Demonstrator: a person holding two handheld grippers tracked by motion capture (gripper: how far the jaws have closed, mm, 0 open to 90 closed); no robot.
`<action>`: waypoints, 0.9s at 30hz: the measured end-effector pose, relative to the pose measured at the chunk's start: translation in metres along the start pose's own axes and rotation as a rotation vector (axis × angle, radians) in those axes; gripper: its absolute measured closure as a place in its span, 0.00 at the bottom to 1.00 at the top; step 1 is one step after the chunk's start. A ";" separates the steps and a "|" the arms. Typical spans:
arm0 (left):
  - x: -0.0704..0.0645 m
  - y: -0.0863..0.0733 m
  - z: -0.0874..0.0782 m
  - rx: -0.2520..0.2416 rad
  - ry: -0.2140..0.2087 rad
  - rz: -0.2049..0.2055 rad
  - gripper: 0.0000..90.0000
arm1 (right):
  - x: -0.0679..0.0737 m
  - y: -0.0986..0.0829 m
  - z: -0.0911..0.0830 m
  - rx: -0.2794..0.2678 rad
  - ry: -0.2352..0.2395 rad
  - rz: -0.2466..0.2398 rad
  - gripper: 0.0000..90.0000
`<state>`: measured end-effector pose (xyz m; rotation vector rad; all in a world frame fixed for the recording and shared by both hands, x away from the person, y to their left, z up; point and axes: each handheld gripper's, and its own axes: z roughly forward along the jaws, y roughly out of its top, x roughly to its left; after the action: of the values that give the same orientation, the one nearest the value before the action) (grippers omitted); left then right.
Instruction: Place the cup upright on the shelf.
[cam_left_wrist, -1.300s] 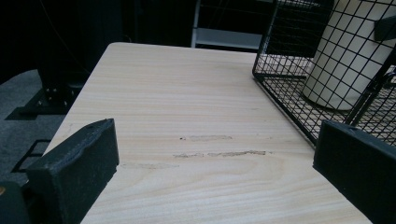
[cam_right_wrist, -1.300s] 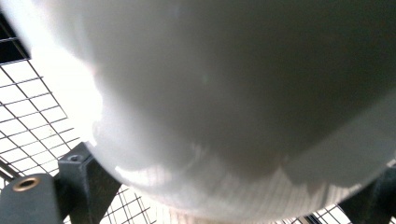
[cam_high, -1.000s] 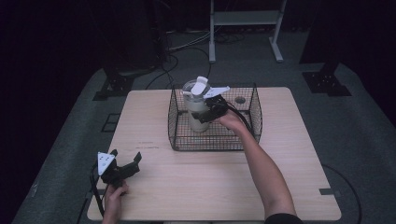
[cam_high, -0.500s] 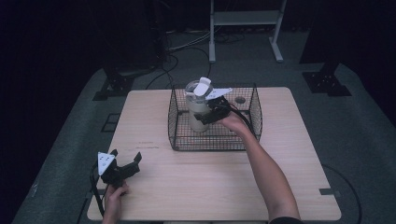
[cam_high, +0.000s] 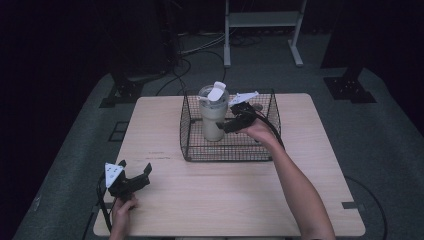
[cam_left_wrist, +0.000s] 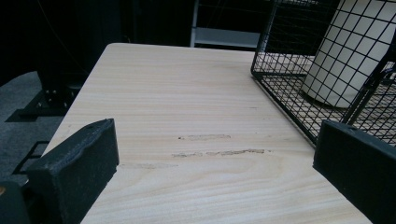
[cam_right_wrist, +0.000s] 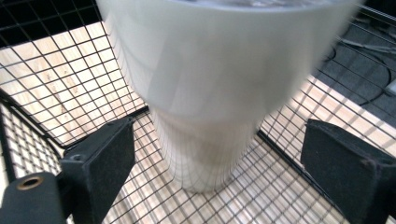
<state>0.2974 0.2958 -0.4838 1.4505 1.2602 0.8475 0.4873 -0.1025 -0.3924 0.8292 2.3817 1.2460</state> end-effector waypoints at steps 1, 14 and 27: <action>0.000 0.000 0.000 0.002 0.001 -0.001 0.00 | -0.001 0.000 -0.003 0.004 -0.004 0.010 0.11; -0.001 0.000 -0.001 0.002 -0.001 0.000 0.00 | 0.002 -0.008 -0.033 0.039 -0.028 0.056 0.11; -0.001 0.000 0.000 0.002 0.001 0.001 0.00 | 0.013 -0.007 -0.062 0.033 -0.024 0.022 0.11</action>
<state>0.2968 0.2953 -0.4838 1.4531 1.2614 0.8476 0.4421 -0.1367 -0.3633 0.8775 2.3869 1.2011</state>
